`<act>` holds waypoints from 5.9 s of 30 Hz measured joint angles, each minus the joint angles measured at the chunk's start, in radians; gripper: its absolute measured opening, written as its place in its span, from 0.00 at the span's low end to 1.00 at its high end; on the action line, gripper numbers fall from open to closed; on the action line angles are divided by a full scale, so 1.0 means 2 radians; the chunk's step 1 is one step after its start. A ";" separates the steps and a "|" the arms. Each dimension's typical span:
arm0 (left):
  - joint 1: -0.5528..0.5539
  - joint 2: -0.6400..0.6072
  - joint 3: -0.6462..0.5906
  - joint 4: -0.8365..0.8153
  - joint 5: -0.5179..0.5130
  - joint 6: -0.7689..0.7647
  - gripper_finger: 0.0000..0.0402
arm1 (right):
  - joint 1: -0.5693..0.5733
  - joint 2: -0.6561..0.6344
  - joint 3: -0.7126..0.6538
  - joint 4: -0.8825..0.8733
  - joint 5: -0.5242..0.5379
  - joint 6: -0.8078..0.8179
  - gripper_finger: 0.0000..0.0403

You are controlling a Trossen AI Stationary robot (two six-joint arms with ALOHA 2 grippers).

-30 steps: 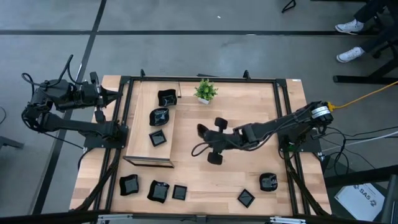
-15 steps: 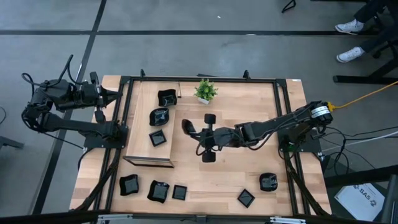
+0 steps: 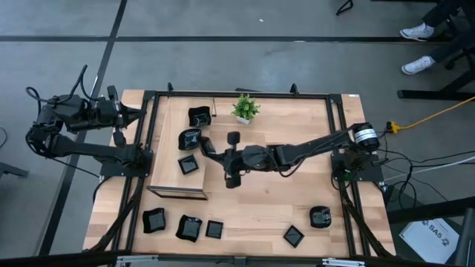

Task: Pick & Place Mini shaped plates
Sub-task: Stack the black leaf shape bowl on top of the black leaf shape bowl on the shelf

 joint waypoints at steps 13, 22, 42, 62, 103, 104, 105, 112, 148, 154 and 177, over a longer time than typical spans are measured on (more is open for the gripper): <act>0.000 0.000 0.000 0.000 0.000 0.000 0.01 | -0.023 0.082 0.133 -0.104 -0.034 -0.041 0.01; 0.000 0.000 0.000 0.000 0.000 0.000 0.01 | -0.043 0.107 0.194 -0.166 -0.059 -0.035 0.01; 0.000 0.000 0.000 0.000 0.000 0.000 0.01 | -0.057 0.107 0.195 -0.211 -0.102 -0.045 0.01; 0.000 0.000 0.000 0.000 0.000 0.000 0.01 | -0.094 0.106 0.195 -0.171 -0.142 -0.069 0.08; 0.000 0.000 0.000 0.000 0.000 0.000 0.01 | 0.022 0.083 0.194 -0.373 -0.216 0.105 0.25; 0.000 0.000 0.000 0.000 0.000 0.000 0.01 | 0.024 0.078 0.193 -0.390 -0.221 0.120 0.25; 0.000 0.000 0.000 0.000 0.000 0.000 0.01 | 0.027 0.073 0.190 -0.396 -0.223 0.134 0.25; 0.000 0.000 0.000 0.000 0.000 0.000 0.01 | 0.063 0.035 0.143 -0.418 -0.216 0.196 0.25; 0.000 0.000 0.000 0.000 0.000 0.000 0.01 | 0.138 -0.005 -0.057 -0.201 -0.153 0.196 0.25; 0.000 0.000 0.000 0.000 0.000 0.000 0.01 | 0.135 -0.005 -0.057 -0.200 -0.153 0.169 0.25; 0.000 0.000 0.000 0.000 0.000 0.000 0.01 | 0.138 -0.004 -0.057 -0.387 -0.371 0.596 0.25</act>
